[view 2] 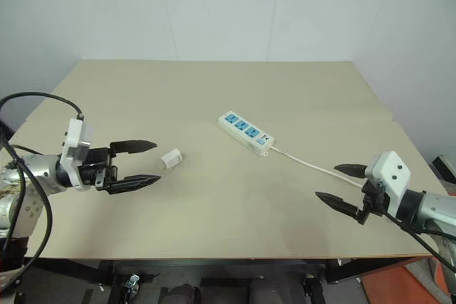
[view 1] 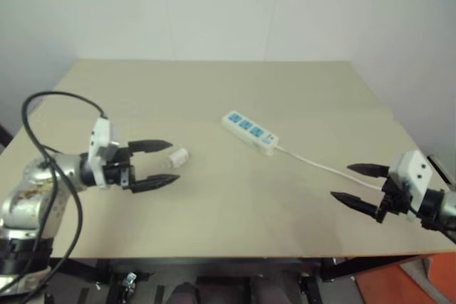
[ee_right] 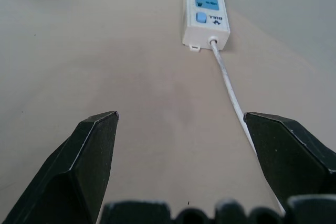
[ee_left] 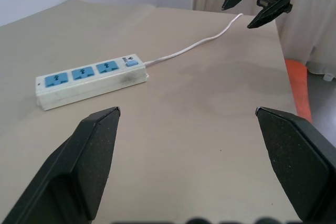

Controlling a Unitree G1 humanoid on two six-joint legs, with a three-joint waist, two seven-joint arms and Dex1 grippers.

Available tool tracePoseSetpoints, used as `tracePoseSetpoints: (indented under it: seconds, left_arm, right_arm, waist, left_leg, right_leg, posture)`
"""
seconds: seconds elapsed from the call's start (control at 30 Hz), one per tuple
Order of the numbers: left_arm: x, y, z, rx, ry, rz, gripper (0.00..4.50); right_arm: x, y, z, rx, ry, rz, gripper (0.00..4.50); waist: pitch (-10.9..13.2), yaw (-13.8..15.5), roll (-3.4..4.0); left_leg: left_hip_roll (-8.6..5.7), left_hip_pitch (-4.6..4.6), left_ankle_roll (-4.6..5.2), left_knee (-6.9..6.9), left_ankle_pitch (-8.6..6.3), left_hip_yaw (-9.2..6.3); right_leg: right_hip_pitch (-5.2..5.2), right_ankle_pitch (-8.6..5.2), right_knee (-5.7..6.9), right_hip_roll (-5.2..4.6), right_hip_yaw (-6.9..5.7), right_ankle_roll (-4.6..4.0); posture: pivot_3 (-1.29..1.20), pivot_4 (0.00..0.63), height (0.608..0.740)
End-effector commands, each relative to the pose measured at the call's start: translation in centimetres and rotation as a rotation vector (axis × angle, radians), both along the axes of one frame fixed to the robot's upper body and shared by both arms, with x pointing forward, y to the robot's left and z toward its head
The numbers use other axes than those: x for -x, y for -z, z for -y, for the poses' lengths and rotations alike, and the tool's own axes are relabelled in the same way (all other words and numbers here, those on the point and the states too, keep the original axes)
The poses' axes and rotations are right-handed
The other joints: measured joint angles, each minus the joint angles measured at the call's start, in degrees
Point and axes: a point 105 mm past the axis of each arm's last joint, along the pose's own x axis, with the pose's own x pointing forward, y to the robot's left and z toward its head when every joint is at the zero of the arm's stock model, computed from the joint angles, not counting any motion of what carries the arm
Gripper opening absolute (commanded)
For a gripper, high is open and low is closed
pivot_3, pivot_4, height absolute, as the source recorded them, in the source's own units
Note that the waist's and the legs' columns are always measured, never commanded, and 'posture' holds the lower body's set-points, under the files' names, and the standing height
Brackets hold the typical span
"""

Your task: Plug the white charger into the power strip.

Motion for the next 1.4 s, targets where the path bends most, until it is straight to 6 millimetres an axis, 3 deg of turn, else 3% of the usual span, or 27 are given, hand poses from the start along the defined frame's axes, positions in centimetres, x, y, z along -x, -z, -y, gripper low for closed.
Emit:
tracePoseSetpoints:
  seconds: [0.03,0.43,0.77,1.03,1.2,1.4]
  left_arm:
    - [0.1,-1.0,-0.3,-0.008,-0.014,0.049,4.50]
    - [-0.1,-1.3,-0.3,0.059,-0.045,0.080,4.50]
    - [0.9,-0.8,-0.5,0.014,-0.088,0.078,4.50]
    - [0.7,-0.7,0.4,0.029,-0.076,0.081,4.50]
    - [-0.1,0.1,1.5,0.008,-0.027,0.063,4.50]
    - [-1.3,0.1,2.9,0.017,0.004,0.071,4.50]
  right_arm:
    - [0.3,-1.4,0.8,0.041,0.008,0.054,4.48]
    - [-0.2,-1.1,1.0,0.061,0.014,0.033,4.48]
    - [-2.1,-1.5,0.7,0.047,0.006,0.067,4.48]
    - [-8.0,0.1,-0.3,-0.135,0.034,0.025,4.48]
    - [-12.0,2.3,-1.4,-0.087,0.036,0.009,4.48]
    - [-14.9,2.9,-2.8,-0.092,0.057,0.005,4.48]
  waist:
    - [0.00,0.01,0.00]
    - [0.00,0.03,0.00]
    - [0.00,-0.13,0.00]
    - [-0.01,-0.23,-0.01]
    - [0.01,-0.23,0.02]
    - [0.02,-0.32,0.03]
  left_leg:
    - [0.00,0.00,0.00,0.00,0.00,0.00]
    - [0.01,0.00,0.00,0.00,0.00,0.01]
    - [0.02,0.01,0.00,0.00,0.00,0.02]
    - [0.05,0.10,0.00,-0.01,0.00,0.03]
    - [0.01,-0.01,0.00,-0.01,0.00,0.04]
    - [-0.02,-0.05,0.00,-0.02,0.00,0.01]
  right_leg:
    - [0.00,0.00,0.00,0.00,0.00,0.00]
    - [0.00,0.00,0.00,0.00,0.01,0.00]
    - [-0.01,0.02,-0.01,0.00,0.03,-0.03]
    - [0.06,0.16,-0.01,0.03,0.02,-0.27]
    - [-0.04,0.30,-0.04,0.02,0.02,-0.47]
    - [-0.07,0.34,-0.03,-0.03,0.00,-0.48]
  posture:
    - [0.00,0.150,0.740]
    - [0.00,0.150,0.740]
    - [0.00,0.150,0.740]
    - [0.00,0.150,0.740]
    - [0.00,0.150,0.740]
    - [0.00,0.150,0.740]
